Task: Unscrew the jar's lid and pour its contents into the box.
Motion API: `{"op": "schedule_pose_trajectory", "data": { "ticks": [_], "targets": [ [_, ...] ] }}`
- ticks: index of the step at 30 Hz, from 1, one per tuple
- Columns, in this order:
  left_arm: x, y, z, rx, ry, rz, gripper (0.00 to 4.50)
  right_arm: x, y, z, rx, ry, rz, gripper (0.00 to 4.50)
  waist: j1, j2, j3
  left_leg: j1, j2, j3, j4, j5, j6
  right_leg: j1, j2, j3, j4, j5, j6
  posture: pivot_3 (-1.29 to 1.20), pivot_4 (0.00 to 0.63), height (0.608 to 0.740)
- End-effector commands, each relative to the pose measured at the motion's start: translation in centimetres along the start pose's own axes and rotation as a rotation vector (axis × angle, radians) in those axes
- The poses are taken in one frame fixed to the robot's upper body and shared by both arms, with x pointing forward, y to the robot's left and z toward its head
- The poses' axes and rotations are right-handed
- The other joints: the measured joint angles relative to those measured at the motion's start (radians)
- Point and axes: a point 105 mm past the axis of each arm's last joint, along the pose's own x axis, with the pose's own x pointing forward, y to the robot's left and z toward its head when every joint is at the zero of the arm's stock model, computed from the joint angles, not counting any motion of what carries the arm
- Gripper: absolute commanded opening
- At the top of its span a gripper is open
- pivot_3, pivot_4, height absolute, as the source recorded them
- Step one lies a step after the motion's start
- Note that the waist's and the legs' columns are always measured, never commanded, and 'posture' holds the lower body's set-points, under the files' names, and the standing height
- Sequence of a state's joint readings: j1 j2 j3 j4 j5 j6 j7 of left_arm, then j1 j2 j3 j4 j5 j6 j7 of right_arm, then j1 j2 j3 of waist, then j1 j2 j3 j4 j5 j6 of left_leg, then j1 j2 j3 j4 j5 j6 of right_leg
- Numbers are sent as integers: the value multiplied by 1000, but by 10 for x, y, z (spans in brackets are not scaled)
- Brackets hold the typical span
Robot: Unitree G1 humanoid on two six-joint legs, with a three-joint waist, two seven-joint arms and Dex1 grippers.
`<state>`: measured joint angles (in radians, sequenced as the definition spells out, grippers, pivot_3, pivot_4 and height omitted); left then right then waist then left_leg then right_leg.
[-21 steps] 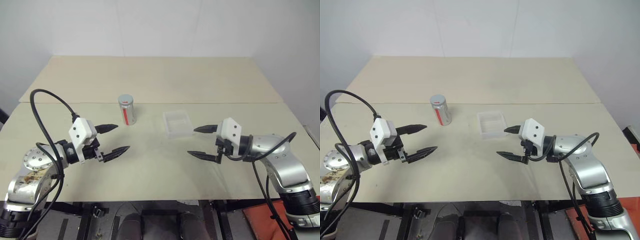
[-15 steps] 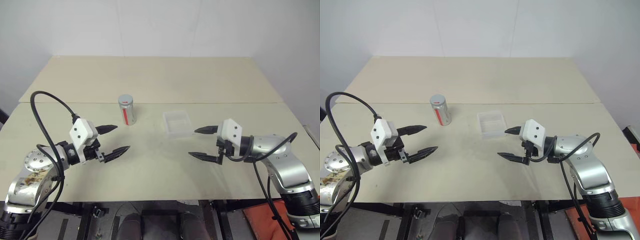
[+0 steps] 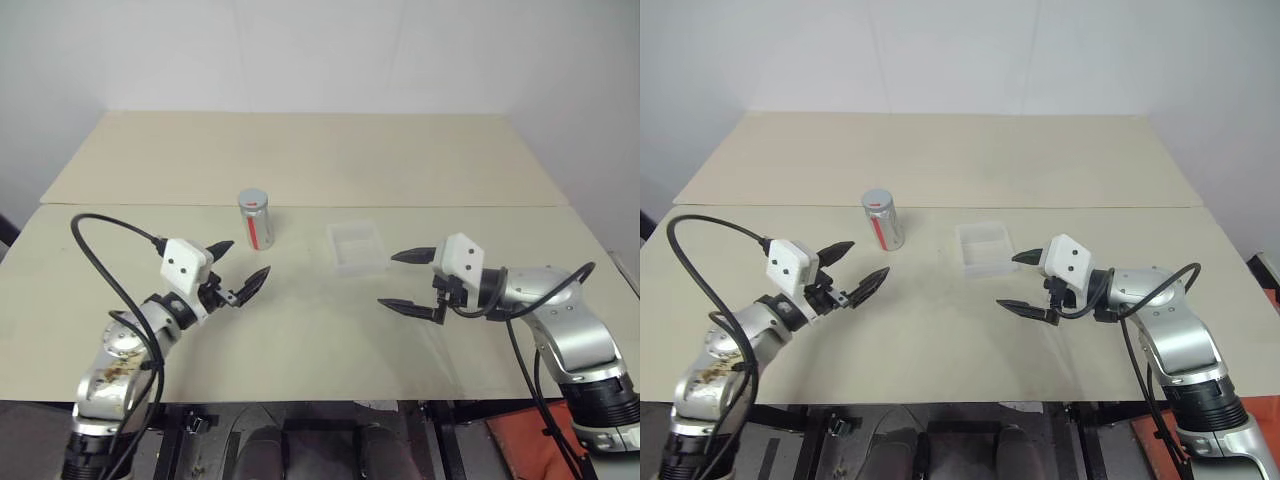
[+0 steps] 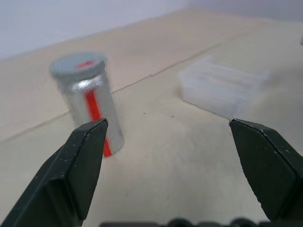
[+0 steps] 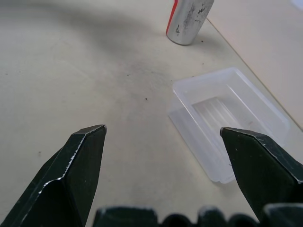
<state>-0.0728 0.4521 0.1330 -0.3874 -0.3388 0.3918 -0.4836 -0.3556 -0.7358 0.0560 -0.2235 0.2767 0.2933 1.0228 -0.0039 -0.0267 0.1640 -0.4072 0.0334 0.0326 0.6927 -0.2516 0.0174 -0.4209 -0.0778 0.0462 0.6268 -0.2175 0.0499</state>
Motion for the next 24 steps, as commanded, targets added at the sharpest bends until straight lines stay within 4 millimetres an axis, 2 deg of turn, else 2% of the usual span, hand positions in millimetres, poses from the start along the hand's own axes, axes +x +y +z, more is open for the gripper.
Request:
{"op": "schedule_pose_trajectory", "data": {
  "ticks": [1,4,10,14,24],
  "targets": [
    [5,10,8,41,-60,190,4462,-3,-7,12,-55,-28,-26,4475,0,0,0,0,0,0,0,0,0,0,0,0,0,0,0,0,150,740],
    [17,19,6,34,-73,321,4462,-3,-9,12,-63,-23,-26,4475,7,0,0,1,0,0,0,0,0,1,0,0,0,0,0,0,150,740],
    [45,8,4,29,-111,326,4462,-4,-12,15,-83,-20,-33,4475,15,0,0,-1,-1,0,0,0,0,1,-1,0,-2,1,0,0,150,740],
    [60,9,1,39,-134,355,4462,-4,-12,18,-94,-22,-33,4475,15,0,0,0,-1,0,0,0,0,1,0,0,-1,1,0,0,150,740],
    [82,13,-5,17,-150,400,4462,-6,-13,22,-113,-21,-39,4475,14,0,0,-1,-1,0,0,0,0,1,0,0,-1,1,1,0,150,740]
  ]
}}
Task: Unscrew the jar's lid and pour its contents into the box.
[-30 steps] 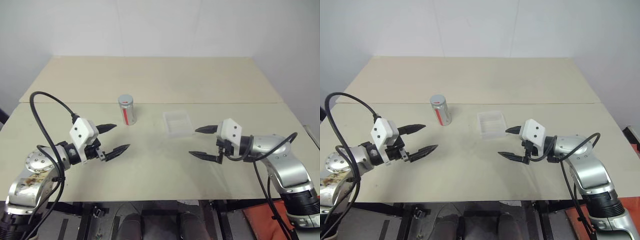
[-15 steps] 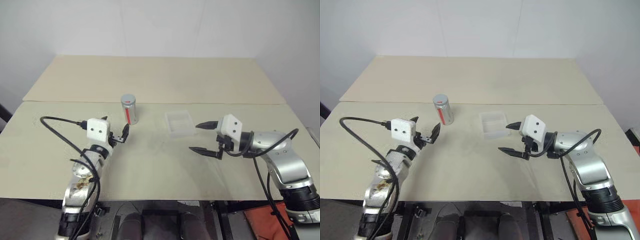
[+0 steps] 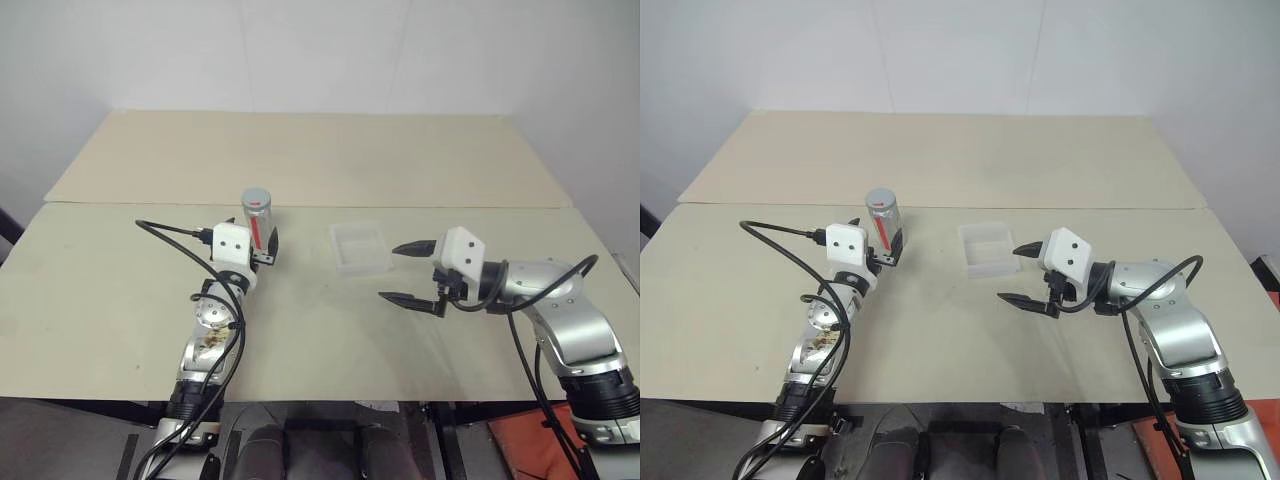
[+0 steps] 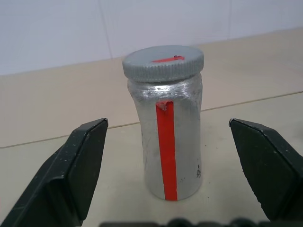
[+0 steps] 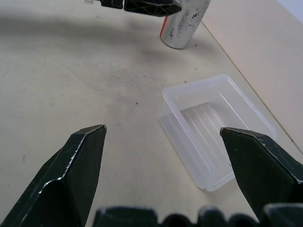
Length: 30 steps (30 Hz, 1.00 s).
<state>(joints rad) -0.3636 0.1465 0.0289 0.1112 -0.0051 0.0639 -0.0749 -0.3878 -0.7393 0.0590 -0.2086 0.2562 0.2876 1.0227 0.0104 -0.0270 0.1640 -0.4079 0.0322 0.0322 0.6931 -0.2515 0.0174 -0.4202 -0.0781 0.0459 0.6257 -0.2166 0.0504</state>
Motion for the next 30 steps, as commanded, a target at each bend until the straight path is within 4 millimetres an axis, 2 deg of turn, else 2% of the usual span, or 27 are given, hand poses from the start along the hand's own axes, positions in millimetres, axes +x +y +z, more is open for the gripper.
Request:
{"op": "schedule_pose_trajectory", "data": {
  "ticks": [1,14,18,30],
  "targets": [
    [8,-3,11,-25,-52,5,4462,-6,-7,18,-82,-30,-25,4475,0,0,0,0,0,0,0,0,0,0,0,0,0,0,0,0,150,740],
    [36,-5,19,-8,-92,33,4462,-10,-11,23,-51,-67,-31,4475,1,0,0,0,0,0,0,0,0,0,0,0,0,0,1,0,150,740],
    [41,-6,20,-5,-97,29,4462,-13,-11,29,-5,-122,-28,4475,1,0,0,0,0,0,0,0,0,0,0,0,0,0,1,0,150,740],
    [46,-11,18,-17,-73,11,4462,-13,-11,25,-3,-101,-30,4475,1,0,0,-1,0,0,0,0,0,0,0,0,0,0,1,0,150,740]
  ]
}}
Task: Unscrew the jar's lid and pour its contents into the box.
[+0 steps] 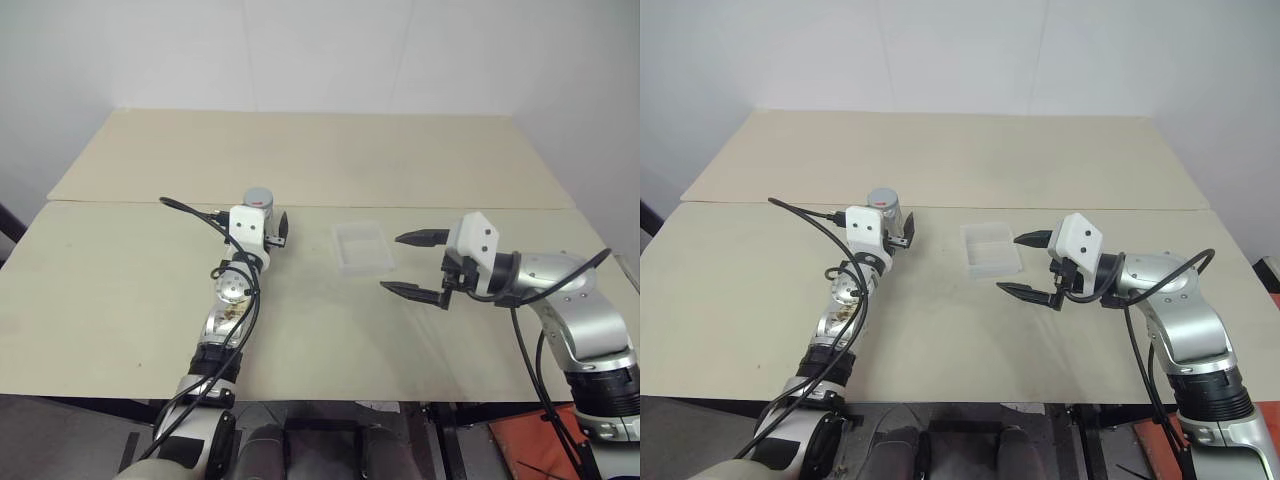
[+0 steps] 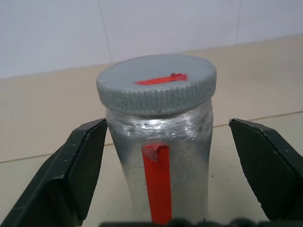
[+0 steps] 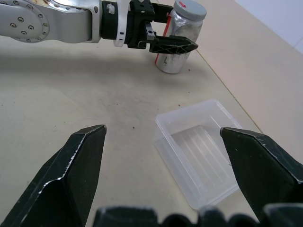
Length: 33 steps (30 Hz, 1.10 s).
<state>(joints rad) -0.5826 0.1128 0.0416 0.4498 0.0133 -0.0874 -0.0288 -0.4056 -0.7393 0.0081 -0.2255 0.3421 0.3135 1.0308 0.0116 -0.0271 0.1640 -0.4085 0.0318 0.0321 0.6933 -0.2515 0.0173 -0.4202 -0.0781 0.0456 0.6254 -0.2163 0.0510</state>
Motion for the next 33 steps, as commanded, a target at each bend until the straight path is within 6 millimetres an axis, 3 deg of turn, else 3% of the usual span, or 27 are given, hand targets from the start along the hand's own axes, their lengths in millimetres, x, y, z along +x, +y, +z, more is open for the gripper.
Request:
{"op": "schedule_pose_trajectory", "data": {
  "ticks": [1,6,7,10,15,23,26,33],
  "targets": [
    [7,-2,15,-4,-40,-7,4462,-5,-4,9,-28,-19,-15,4475,0,0,0,0,0,0,0,0,0,0,0,0,0,0,0,0,150,740],
    [9,1,13,11,-32,10,4462,-5,-3,9,-31,-20,-8,4475,0,0,0,0,0,0,0,0,0,0,0,0,0,0,0,0,150,740],
    [10,2,13,13,-31,12,4284,-5,-3,9,-32,-19,-6,4495,0,0,0,0,0,0,0,0,0,0,0,0,0,0,0,0,150,740],
    [14,3,12,10,-22,17,3603,-5,-3,9,-34,-19,-2,4500,0,0,0,0,0,0,0,0,0,0,0,0,0,0,0,0,150,740],
    [22,4,9,10,-2,30,1969,-6,-3,10,-40,-20,-1,4500,0,0,0,0,0,0,0,0,0,0,0,0,0,0,0,0,150,740],
    [25,6,15,5,-27,-4,1946,-8,-1,10,-42,-24,-4,4500,0,0,0,0,0,0,0,0,0,0,0,0,0,0,0,0,150,740],
    [17,7,29,-5,-56,-156,1946,-6,-3,12,-29,-45,-22,4500,-3,0,0,-1,0,0,0,0,0,-1,0,0,0,0,0,0,150,740],
    [-24,12,58,-11,-46,-584,1946,4,-8,28,32,-141,-29,4500,-22,0,0,0,1,0,0,0,-1,-1,1,0,2,0,0,0,150,740]
  ]
}}
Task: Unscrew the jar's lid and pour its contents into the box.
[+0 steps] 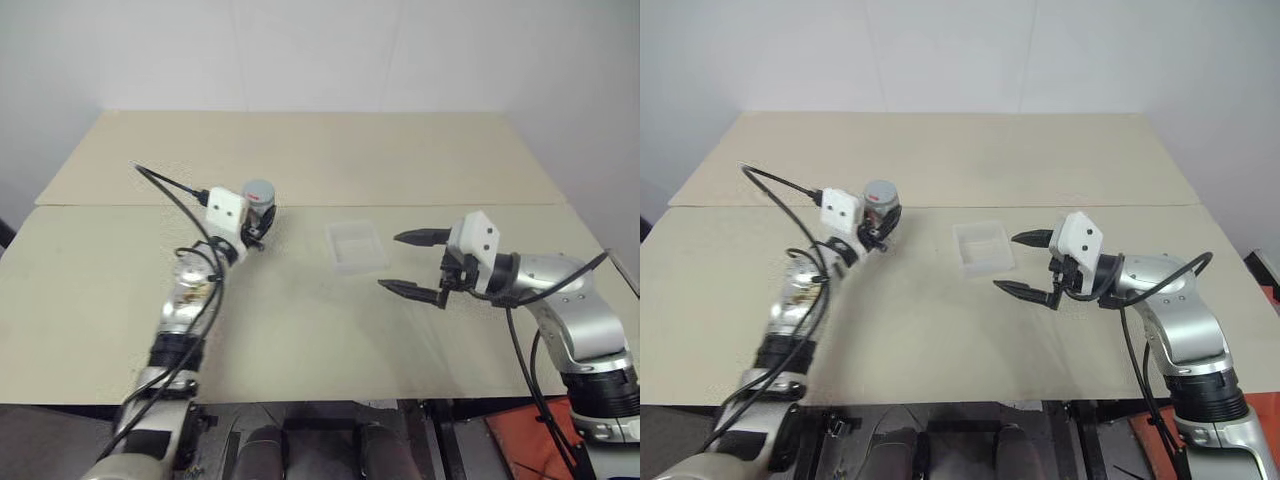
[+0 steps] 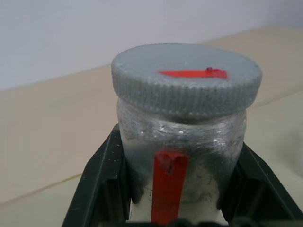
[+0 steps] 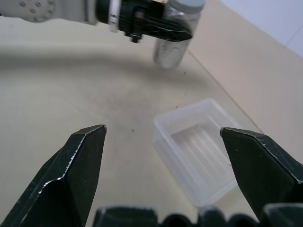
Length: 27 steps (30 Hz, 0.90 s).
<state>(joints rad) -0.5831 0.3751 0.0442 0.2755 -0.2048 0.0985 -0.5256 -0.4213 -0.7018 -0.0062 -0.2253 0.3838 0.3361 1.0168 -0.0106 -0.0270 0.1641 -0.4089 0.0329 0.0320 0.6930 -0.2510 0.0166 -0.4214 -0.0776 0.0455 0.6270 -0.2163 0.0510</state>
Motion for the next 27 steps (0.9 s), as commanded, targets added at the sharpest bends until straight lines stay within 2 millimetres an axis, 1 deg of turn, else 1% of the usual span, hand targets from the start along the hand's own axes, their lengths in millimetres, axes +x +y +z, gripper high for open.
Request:
{"op": "schedule_pose_trajectory", "data": {
  "ticks": [1,3,6,8,10,12,17,21,27],
  "targets": [
    [-17,-18,28,-38,-62,-262,1946,7,-4,27,9,-109,-3,4500,-1,0,0,0,0,0,0,0,0,0,0,0,0,0,0,0,150,740],
    [-29,-28,32,-72,-46,-419,1946,16,-1,39,32,-156,28,4500,-2,0,0,1,0,0,0,0,0,0,0,0,0,0,0,0,150,740],
    [-38,-47,31,-57,-33,-602,1946,29,6,50,60,-195,73,4500,0,0,0,0,0,0,0,0,0,0,0,0,0,0,0,0,150,740],
    [-41,-55,29,-52,-25,-674,1946,35,9,54,77,-206,90,4500,4,0,0,-1,0,0,0,0,0,0,0,-1,0,0,0,0,150,740],
    [-38,-66,30,-52,-43,-734,1946,48,16,59,87,-214,124,4500,5,0,0,-1,0,0,0,0,0,0,0,-1,0,0,0,0,150,740],
    [-33,-74,33,-57,-67,-762,1946,59,20,63,97,-222,145,4500,5,0,0,-1,0,0,0,0,0,0,0,-1,0,0,0,0,150,740],
    [-26,-87,38,-56,-106,-818,1946,77,21,67,126,-228,154,4500,2,0,0,-2,0,0,0,0,0,-1,0,-1,2,0,0,0,150,740],
    [-26,-92,41,-60,-124,-838,1946,84,20,67,132,-224,152,4500,0,0,0,-2,0,0,0,0,0,-1,0,-1,2,0,0,0,150,740],
    [-28,-94,40,-58,-125,-843,1946,87,20,69,142,-234,159,4500,-1,0,0,-2,0,-1,0,0,0,-1,0,-1,2,0,0,0,150,740]
  ]
}}
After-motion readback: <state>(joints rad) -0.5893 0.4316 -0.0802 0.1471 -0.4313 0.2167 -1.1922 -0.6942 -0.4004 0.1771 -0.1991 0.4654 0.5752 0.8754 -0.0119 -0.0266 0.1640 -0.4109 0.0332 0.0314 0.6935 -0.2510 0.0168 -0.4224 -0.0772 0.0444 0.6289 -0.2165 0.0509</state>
